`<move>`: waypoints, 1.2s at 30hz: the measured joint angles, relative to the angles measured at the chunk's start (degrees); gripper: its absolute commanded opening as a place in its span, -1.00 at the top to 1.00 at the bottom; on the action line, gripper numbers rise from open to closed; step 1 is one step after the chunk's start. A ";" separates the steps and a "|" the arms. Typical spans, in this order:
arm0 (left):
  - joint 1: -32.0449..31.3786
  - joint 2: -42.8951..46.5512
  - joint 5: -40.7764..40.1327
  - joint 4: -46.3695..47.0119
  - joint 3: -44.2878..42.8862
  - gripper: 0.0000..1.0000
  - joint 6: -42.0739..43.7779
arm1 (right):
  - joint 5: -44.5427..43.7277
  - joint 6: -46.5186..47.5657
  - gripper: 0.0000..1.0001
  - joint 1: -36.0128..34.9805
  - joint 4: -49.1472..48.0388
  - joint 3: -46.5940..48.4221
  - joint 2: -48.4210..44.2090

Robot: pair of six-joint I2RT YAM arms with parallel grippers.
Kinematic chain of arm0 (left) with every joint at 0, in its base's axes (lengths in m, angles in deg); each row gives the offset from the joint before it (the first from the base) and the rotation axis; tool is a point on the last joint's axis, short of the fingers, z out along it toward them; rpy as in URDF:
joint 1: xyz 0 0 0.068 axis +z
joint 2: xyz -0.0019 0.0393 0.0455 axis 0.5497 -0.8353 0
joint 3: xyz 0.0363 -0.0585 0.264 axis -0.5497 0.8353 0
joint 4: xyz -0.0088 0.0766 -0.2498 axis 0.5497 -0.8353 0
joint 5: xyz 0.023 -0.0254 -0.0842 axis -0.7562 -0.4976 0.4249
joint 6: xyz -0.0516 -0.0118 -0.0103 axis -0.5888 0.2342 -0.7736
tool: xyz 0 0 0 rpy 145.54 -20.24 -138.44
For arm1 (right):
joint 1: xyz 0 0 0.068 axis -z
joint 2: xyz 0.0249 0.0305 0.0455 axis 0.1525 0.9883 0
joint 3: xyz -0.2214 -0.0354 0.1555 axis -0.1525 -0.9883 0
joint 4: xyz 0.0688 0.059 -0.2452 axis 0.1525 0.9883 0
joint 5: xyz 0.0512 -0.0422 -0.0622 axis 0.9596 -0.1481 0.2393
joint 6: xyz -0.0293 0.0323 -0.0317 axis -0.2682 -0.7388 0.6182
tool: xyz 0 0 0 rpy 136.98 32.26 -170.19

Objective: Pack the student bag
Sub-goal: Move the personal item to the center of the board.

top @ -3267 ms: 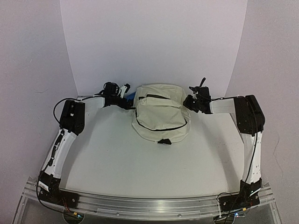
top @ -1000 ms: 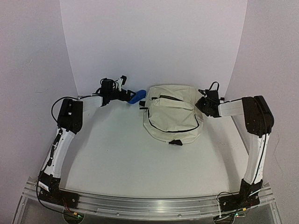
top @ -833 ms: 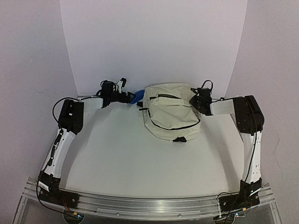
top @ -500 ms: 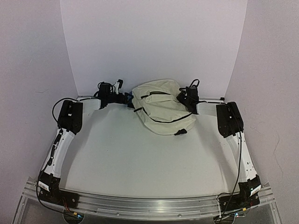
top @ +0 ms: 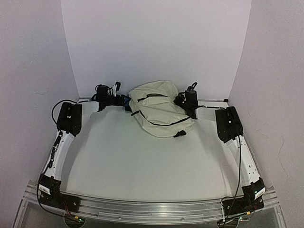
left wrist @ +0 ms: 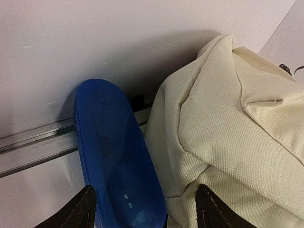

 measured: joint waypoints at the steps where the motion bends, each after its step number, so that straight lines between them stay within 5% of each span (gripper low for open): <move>1: -0.02 0.00 -0.26 -0.04 0.00 -0.37 -0.17 | -1.51 -0.52 1.00 -0.19 -1.56 -3.46 -1.71; 8: -0.31 0.15 -1.47 -1.28 2.28 -0.42 -1.22 | -5.06 -3.89 1.00 -0.01 -8.26 -21.49 -11.72; 18: -1.26 0.15 -6.16 -5.62 1.43 -0.49 -0.02 | -4.59 -4.21 1.00 0.70 -11.13 -23.54 -11.94; 26: -2.14 0.11 -7.64 -11.05 -3.08 -0.10 3.35 | -4.63 -4.19 1.00 0.77 -11.63 -24.59 -12.34; 36: -2.60 -1.44 -9.17 -15.66 -8.39 -0.32 5.22 | -4.24 -4.23 1.00 0.86 -11.52 -24.69 -12.64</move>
